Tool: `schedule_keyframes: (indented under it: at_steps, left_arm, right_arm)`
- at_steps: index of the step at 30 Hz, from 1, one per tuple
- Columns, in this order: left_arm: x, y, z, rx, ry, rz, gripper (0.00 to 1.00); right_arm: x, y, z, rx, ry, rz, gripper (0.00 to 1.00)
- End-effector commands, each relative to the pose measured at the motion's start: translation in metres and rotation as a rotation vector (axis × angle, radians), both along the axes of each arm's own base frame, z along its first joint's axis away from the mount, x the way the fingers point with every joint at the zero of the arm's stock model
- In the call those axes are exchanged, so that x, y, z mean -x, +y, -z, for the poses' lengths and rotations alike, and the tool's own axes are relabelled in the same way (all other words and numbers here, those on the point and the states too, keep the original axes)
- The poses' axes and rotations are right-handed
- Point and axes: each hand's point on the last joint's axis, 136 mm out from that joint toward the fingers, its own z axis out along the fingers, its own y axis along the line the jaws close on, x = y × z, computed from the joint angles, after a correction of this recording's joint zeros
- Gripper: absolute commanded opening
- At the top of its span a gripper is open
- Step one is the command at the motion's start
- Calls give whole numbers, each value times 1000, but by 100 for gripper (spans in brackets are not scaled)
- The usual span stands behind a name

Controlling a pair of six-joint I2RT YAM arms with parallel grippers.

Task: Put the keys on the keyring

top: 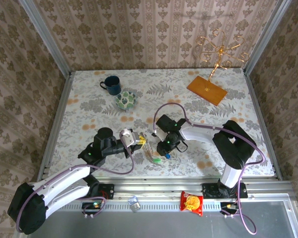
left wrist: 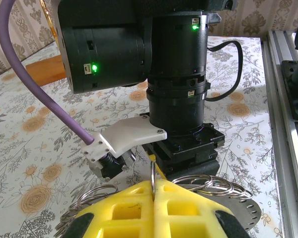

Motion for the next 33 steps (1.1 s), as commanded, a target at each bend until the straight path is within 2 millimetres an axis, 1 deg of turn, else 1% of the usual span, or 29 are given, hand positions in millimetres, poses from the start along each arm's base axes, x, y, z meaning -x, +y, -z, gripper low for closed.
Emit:
schedule_keyframes:
  at_steps: [1,7,10,13,14,17,23,26,29,31,33]
  left_arm:
    - [-1,0,-11,22,-41,7,0]
    - [-2,0,-11,23,-41,6,0]
    - [-2,0,-11,24,-39,10,0]
    - [-2,-1,-11,25,-38,10,0]
    - [-3,-1,-11,24,-36,11,0]
    - [-3,-1,-11,25,-34,12,0]
    - [-3,-2,-10,24,-31,14,0]
    - [-3,-2,-10,24,-30,14,0]
    - [-3,-2,-10,24,-29,15,0]
    - [-3,-2,-10,24,-28,15,0]
    - [-3,-2,-10,24,-26,15,0]
  right_arm:
    - [0,-4,3,53,6,-2,32]
    - [-2,-4,0,56,-6,-7,23]
    - [-3,-4,0,57,-9,-5,23]
    - [-5,-3,-2,53,-17,-4,30]
    - [-6,-2,-2,52,-18,-4,30]
    - [-7,0,-3,46,-18,-6,30]
    - [-4,-1,1,54,-6,-9,25]
    - [-4,-1,1,51,-5,-11,21]
    - [-4,0,1,50,-4,-12,14]
    - [-4,0,-1,50,-7,-14,5]
    - [-4,0,-4,46,-11,-15,0]
